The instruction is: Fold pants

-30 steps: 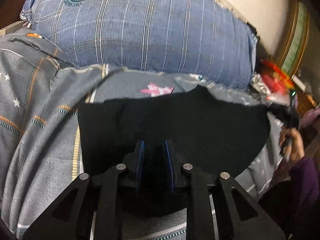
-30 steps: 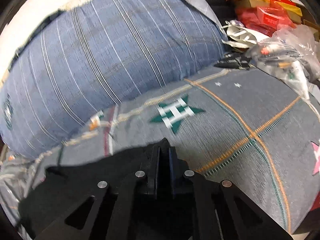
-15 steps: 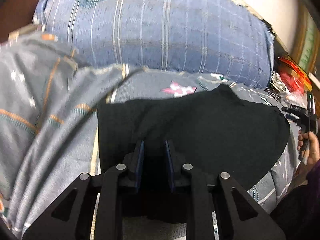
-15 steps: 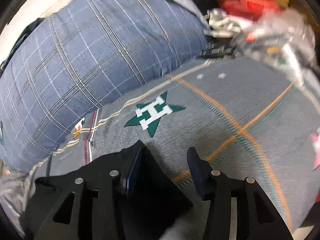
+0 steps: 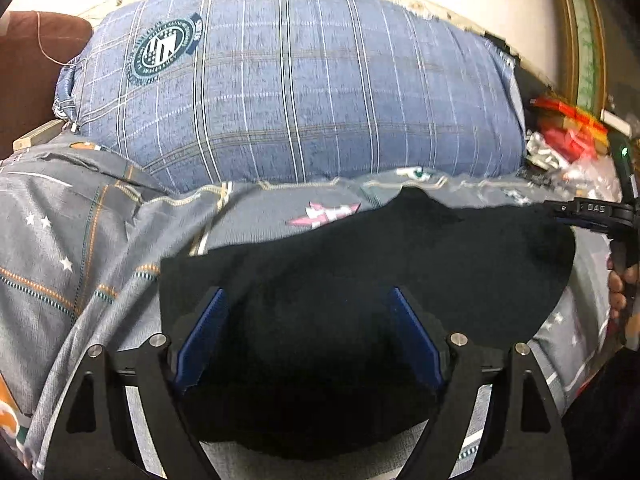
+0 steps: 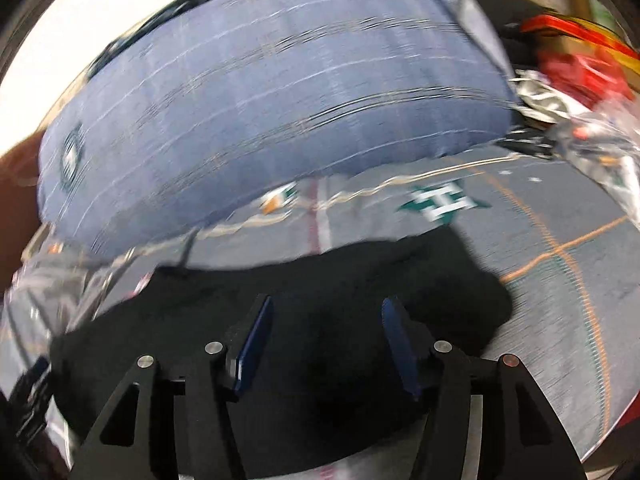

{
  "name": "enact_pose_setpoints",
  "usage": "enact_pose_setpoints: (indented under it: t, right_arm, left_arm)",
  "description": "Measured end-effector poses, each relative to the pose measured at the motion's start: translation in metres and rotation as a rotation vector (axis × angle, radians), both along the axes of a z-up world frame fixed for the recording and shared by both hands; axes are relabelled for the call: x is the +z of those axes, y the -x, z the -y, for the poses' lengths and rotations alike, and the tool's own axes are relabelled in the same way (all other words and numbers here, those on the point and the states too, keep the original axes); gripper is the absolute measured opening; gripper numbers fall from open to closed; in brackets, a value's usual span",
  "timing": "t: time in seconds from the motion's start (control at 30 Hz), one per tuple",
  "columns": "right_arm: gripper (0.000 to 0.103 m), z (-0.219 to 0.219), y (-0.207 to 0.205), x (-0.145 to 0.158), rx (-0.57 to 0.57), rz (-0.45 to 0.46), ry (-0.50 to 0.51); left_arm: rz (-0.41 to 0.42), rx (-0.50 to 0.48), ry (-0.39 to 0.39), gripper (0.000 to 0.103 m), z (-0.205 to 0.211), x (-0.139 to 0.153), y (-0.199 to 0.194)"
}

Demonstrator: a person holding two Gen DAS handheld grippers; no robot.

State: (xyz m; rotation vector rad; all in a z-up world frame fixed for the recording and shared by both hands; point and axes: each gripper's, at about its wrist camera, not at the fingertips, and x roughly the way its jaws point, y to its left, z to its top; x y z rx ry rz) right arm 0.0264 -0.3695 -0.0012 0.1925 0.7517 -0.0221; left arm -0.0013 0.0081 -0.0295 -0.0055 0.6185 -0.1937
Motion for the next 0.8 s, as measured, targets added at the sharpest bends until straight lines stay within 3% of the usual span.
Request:
enact_pose_setpoints:
  t: [0.17, 0.27, 0.37, 0.43, 0.53, 0.67, 0.73, 0.8]
  right_arm:
    - [0.058, -0.049, 0.008, -0.007, 0.121, -0.022, 0.051]
    - [0.058, -0.067, 0.015, -0.008, 0.158, -0.022, 0.093]
    - [0.058, -0.084, 0.024, -0.006, 0.178, -0.005, 0.159]
    - [0.058, -0.092, 0.030, -0.005, 0.190, 0.015, 0.205]
    - [0.060, -0.100, 0.037, 0.000, 0.200, 0.046, 0.246]
    - [0.063, -0.104, 0.041, 0.005, 0.211, 0.086, 0.301]
    - [0.064, -0.102, 0.043, 0.008, 0.217, 0.103, 0.304]
    - [0.065, -0.092, 0.042, 0.007, 0.214, 0.099, 0.276]
  left_arm:
    - [-0.143, 0.051, -0.014, 0.085, -0.001, -0.023, -0.015]
    - [-0.133, 0.056, -0.010, 0.087, -0.001, -0.026, -0.014]
    - [-0.160, 0.015, -0.039, 0.103, 0.007, -0.033, -0.016]
    - [-0.149, 0.017, -0.098, 0.103, 0.015, -0.036, -0.014]
    - [-0.156, 0.031, -0.068, 0.103, 0.012, -0.036, -0.015]
    - [-0.185, 0.006, -0.104, 0.103, 0.014, -0.033, -0.011]
    - [-0.200, 0.011, -0.138, 0.103, 0.018, -0.025, -0.009]
    - [-0.156, 0.000, -0.141, 0.103, 0.026, -0.010, -0.003]
